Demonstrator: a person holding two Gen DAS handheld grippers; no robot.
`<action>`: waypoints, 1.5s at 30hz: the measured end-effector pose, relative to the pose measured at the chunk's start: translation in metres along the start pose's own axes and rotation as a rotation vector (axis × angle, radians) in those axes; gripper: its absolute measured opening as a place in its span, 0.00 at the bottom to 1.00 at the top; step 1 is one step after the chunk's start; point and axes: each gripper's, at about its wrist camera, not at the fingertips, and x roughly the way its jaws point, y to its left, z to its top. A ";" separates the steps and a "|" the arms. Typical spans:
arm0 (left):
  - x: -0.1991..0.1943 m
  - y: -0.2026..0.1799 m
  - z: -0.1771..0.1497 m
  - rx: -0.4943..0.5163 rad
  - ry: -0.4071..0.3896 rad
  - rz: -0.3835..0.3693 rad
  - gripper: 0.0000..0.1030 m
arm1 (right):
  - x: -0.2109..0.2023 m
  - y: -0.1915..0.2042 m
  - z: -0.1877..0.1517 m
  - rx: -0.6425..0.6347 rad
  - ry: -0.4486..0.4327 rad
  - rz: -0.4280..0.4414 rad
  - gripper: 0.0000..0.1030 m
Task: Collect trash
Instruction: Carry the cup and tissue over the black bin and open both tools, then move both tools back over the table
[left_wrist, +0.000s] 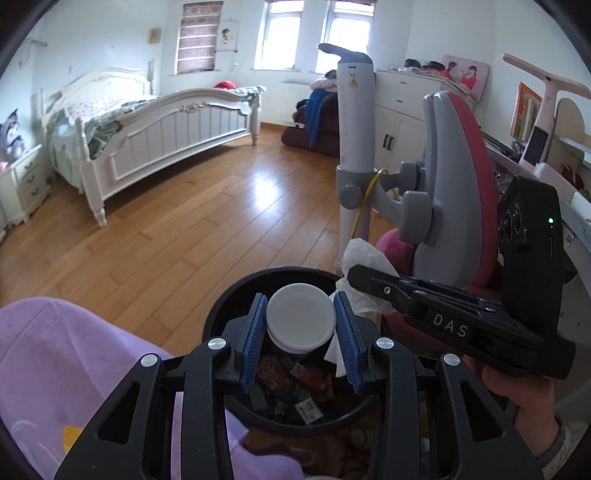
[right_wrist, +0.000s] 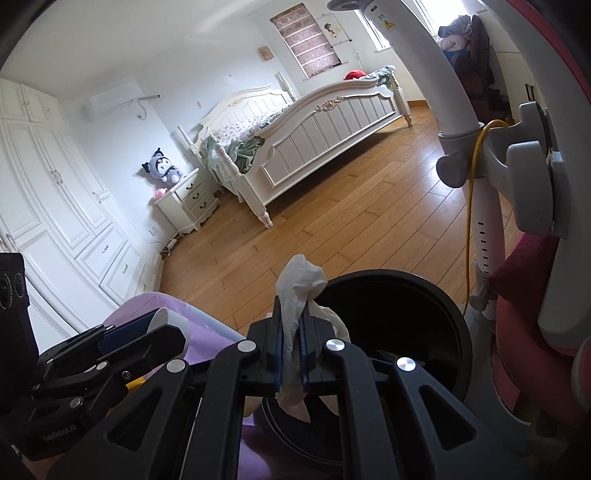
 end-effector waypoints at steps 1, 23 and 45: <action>0.003 -0.001 0.001 0.003 0.004 -0.002 0.37 | 0.000 -0.001 -0.001 0.004 0.002 -0.003 0.10; -0.071 0.002 0.004 0.019 -0.125 0.119 0.93 | -0.018 0.025 -0.012 0.013 0.005 -0.044 0.71; -0.249 0.205 -0.139 -0.330 -0.075 0.377 0.93 | 0.017 0.186 -0.065 -0.194 0.251 0.191 0.74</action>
